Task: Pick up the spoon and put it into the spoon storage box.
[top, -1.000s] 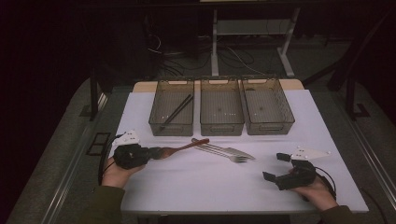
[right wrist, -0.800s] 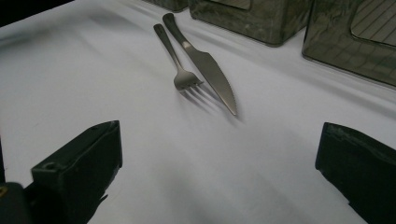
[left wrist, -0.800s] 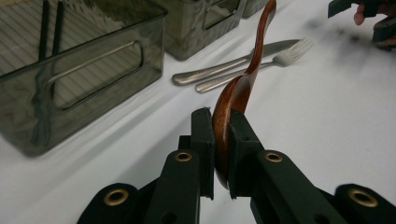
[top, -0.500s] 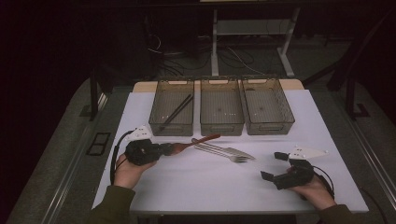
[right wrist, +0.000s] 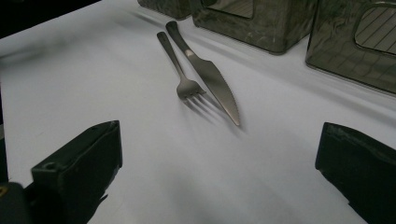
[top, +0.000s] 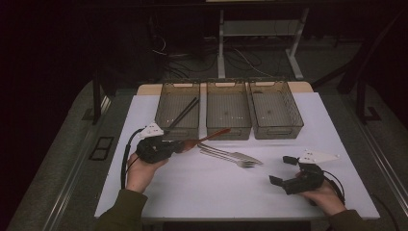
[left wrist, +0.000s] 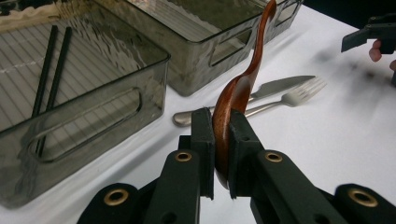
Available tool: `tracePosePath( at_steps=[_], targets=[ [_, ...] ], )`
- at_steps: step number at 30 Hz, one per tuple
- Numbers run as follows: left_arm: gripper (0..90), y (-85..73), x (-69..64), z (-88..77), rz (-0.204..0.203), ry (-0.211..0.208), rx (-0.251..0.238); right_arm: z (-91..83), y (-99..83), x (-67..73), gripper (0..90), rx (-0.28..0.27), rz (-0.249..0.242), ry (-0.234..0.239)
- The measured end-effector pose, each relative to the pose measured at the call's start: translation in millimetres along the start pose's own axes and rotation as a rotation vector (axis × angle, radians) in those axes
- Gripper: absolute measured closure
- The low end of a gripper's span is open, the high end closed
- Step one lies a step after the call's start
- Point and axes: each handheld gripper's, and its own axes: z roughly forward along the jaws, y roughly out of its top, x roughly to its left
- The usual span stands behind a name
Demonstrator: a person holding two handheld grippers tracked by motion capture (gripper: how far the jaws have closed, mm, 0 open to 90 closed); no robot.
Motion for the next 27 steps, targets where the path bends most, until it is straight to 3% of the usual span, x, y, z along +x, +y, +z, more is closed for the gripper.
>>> tracePosePath(
  at_steps=[27],
  targets=[
    [82.2,54.1,8.5,42.2,-0.006,0.060,-0.048,0.8,2.7,1.1,0.0,-0.007,-0.010,0.003]
  ],
)
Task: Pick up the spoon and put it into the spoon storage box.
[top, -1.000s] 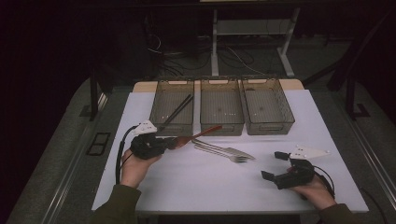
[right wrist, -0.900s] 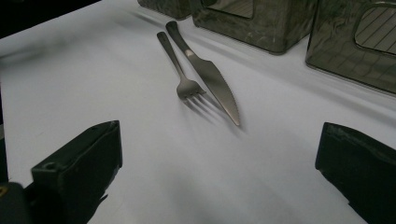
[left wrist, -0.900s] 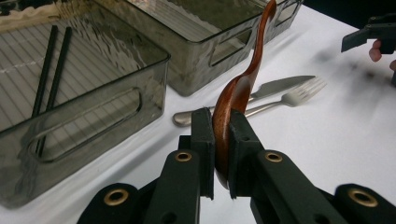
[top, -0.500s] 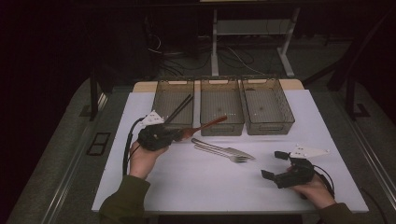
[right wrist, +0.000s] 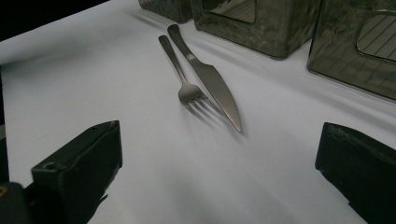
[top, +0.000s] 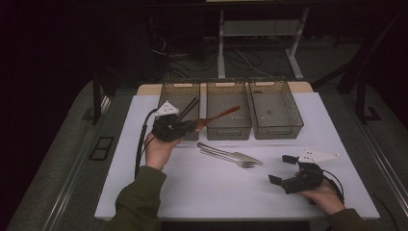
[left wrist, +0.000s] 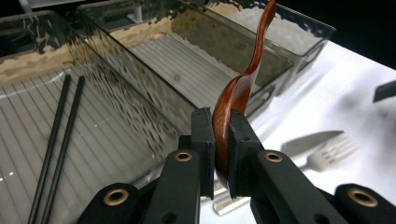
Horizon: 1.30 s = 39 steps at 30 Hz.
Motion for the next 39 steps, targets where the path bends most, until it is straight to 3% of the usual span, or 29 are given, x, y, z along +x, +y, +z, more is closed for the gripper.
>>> tracePosePath(
  at_steps=[18,39],
  targets=[
    [82.2,33.3,6.0,51.3,-0.002,0.114,0.037,-1.6,0.1,-0.3,0.0,-0.004,0.004,0.000],
    [82.1,47.1,2.5,108.0,0.014,0.219,0.138,-5.2,0.7,-1.7,0.0,-0.021,0.003,0.005]
  ],
)
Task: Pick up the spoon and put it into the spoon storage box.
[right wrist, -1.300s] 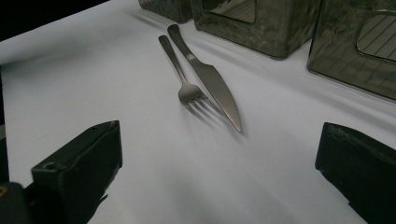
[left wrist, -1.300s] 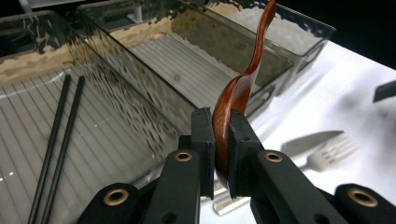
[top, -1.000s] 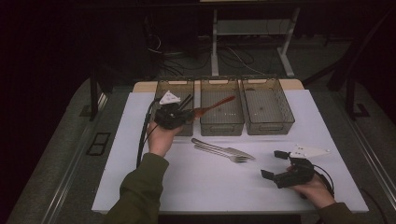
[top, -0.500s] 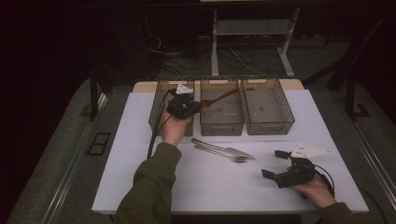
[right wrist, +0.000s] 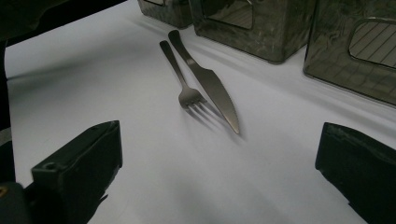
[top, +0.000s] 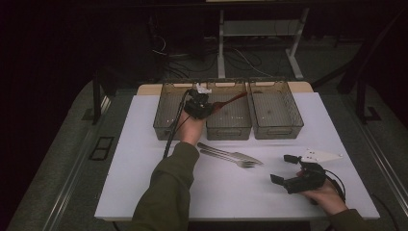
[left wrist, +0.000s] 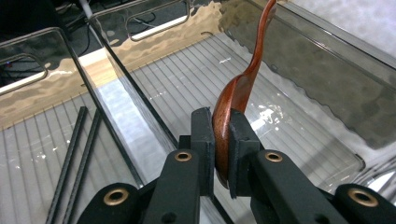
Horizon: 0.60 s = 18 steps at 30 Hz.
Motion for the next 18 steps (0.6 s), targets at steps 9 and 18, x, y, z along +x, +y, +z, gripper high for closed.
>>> tracePosePath(
  at_steps=[9,18],
  targets=[
    [72.1,-0.4,-1.9,3.4,0.001,0.002,0.009,-1.2,0.3,0.2,0.0,-0.001,0.003,0.000],
    [60.7,0.5,-2.9,0.1,0.005,-0.052,-0.018,-0.5,0.1,0.0,0.0,-0.001,0.002,0.000]
  ],
)
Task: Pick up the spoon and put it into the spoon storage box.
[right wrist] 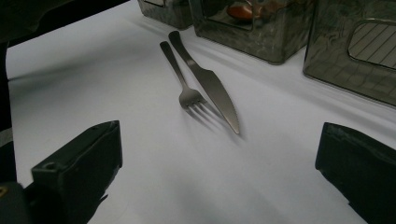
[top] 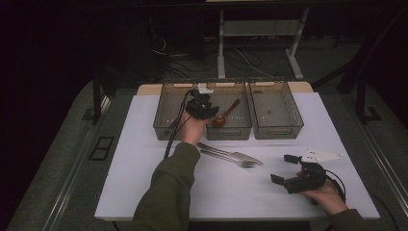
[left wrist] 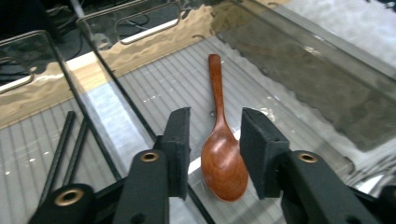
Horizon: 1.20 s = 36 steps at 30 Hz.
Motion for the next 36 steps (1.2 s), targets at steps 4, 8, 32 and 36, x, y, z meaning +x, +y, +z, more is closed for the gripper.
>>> tracePosePath(
  at_steps=[4,8,32,36],
  targets=[
    [57.3,0.8,-1.8,-3.6,0.037,-0.031,-0.004,0.3,-0.1,0.1,0.0,0.003,-0.003,0.001],
    [53.5,2.1,-4.8,-9.5,0.064,-0.066,-0.009,0.2,-0.1,0.0,0.0,0.001,0.000,0.000],
    [26.2,-32.5,-29.6,-59.7,0.157,-0.263,-0.068,1.1,-0.6,-0.4,0.0,0.011,0.003,-0.002],
    [24.3,-46.8,-31.3,-68.8,0.144,-0.276,-0.077,1.0,-0.4,-0.2,0.0,0.010,0.005,-0.002]
  ],
)
